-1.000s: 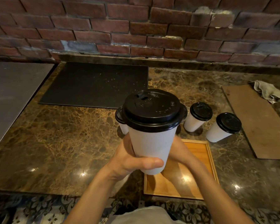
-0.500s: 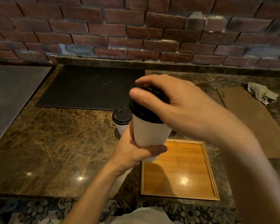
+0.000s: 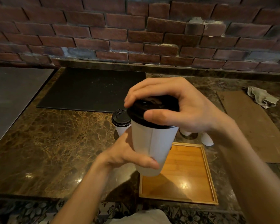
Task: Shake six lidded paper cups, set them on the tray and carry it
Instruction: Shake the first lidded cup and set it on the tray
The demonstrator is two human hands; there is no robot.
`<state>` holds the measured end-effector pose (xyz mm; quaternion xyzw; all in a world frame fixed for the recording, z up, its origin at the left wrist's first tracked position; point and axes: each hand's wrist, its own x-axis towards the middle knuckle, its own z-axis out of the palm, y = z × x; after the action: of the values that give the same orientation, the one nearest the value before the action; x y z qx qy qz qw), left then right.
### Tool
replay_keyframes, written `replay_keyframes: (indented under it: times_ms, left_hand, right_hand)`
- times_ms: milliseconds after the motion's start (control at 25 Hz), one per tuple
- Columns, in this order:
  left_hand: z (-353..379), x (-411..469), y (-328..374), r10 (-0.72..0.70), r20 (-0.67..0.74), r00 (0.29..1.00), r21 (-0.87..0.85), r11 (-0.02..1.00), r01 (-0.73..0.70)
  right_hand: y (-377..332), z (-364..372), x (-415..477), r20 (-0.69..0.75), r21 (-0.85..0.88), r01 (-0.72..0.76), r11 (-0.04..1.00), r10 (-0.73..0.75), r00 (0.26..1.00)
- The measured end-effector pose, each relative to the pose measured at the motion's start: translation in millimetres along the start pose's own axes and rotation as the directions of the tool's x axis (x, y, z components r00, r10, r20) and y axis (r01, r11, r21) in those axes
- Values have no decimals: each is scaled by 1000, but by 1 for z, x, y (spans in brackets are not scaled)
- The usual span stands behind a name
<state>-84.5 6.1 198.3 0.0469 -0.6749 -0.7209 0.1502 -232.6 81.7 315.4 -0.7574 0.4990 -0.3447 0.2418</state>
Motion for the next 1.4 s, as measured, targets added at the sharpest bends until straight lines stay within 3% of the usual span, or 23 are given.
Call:
replay_keyframes:
  times_ms: [40,120,200,280,360,440,520,560,640,760,840,960,1000,1080,1120,1200,1240,1320,1400]
  left_hand:
    - [1,1,1,-2,-1,1000,17,1000,2]
    - [8,2,0,52,-143,988,55,997,-45]
    - [21,4,-6,139,-332,933,95,989,-114]
    - [32,7,-9,174,-469,866,143,982,-120]
    - [31,8,-5,196,-494,847,181,976,-120]
    - [19,7,1,188,-318,929,199,972,-128]
    - [10,7,7,120,-122,985,184,978,-96]
    - [9,8,7,110,-95,989,174,980,-93]
    - [17,10,1,154,-201,967,167,979,-121]
    - [28,17,-8,186,-466,865,185,977,-110]
    - [30,22,-9,202,-547,812,309,951,-28]
    - [31,25,-5,240,-575,782,446,893,54]
    - [31,25,-4,241,-566,789,420,907,24]
    - [25,21,-1,225,-502,835,271,958,-95]
    - [19,20,0,231,-436,870,226,964,-143]
    - [12,19,2,238,-328,914,205,963,-177]
    - [12,20,2,227,-335,914,195,966,-169]
    - [19,27,1,226,-445,867,202,968,-149]
    - [31,33,1,245,-539,806,257,959,-120]
  right_hand:
    - [-4,-3,1,21,-13,-25,1000,25,999]
    - [-8,3,2,-20,-208,-187,960,187,982]
    - [-9,24,3,-280,-475,-421,773,321,905]
    - [-13,38,5,-460,-533,-529,660,298,836]
    - [-15,28,4,-413,-459,-416,785,226,882]
    - [-13,5,0,-183,-280,-172,944,123,975]
    - [-8,-7,-4,-31,-160,-14,987,10,999]
    - [-7,-7,-4,-2,-171,-27,985,27,1000]
    - [-5,6,-1,-89,-321,-201,926,182,979]
    - [-8,31,7,-483,-522,-548,654,303,821]
    - [-12,39,14,-600,-501,-643,580,302,740]
    - [-10,36,11,-659,-486,-678,552,278,699]
    - [-8,32,8,-634,-501,-638,585,253,730]
    - [-7,18,3,-437,-438,-401,804,200,877]
    - [-8,8,2,-290,-318,-238,918,145,946]
    - [-3,-10,-1,-125,-102,-46,994,33,992]
    - [-1,-12,0,-116,-77,-66,995,56,992]
    - [2,2,8,-285,-254,-290,923,215,934]
    - [1,29,16,-541,-511,-511,691,203,816]
